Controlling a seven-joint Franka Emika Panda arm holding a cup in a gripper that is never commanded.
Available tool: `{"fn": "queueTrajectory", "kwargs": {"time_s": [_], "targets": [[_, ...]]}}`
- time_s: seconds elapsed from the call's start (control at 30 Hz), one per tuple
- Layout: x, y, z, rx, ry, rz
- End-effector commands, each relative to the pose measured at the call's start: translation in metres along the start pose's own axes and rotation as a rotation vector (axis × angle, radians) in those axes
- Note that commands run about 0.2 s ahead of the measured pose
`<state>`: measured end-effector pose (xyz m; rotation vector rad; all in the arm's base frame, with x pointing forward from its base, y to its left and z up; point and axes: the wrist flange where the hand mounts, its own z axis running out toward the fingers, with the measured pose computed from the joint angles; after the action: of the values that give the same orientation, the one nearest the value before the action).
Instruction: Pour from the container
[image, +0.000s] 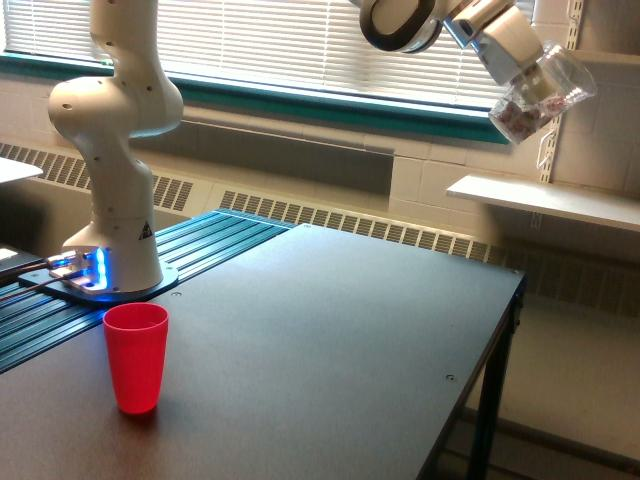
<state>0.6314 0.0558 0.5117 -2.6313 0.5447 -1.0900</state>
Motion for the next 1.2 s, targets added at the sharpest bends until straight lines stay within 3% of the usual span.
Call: {"fn": "queueTrajectory", "kwargs": {"time_s": [0.03, 0.3, 0.43, 0.77, 0.87, 1.1, 1.2], "targets": [[0.002, 0.007, -0.001, -0.019, 0.011, 0.007], [0.003, 0.012, -0.017, -0.085, 0.038, -0.010], [0.000, 0.020, -0.036, -0.126, 0.051, -0.025], [-0.023, 0.053, -0.082, -0.268, 0.110, -0.156], [-0.032, 0.064, -0.098, -0.296, 0.110, -0.121], [-0.041, 0.077, -0.146, -0.307, 0.151, -0.003], [-0.046, 0.082, -0.158, -0.323, 0.162, 0.018]]}}
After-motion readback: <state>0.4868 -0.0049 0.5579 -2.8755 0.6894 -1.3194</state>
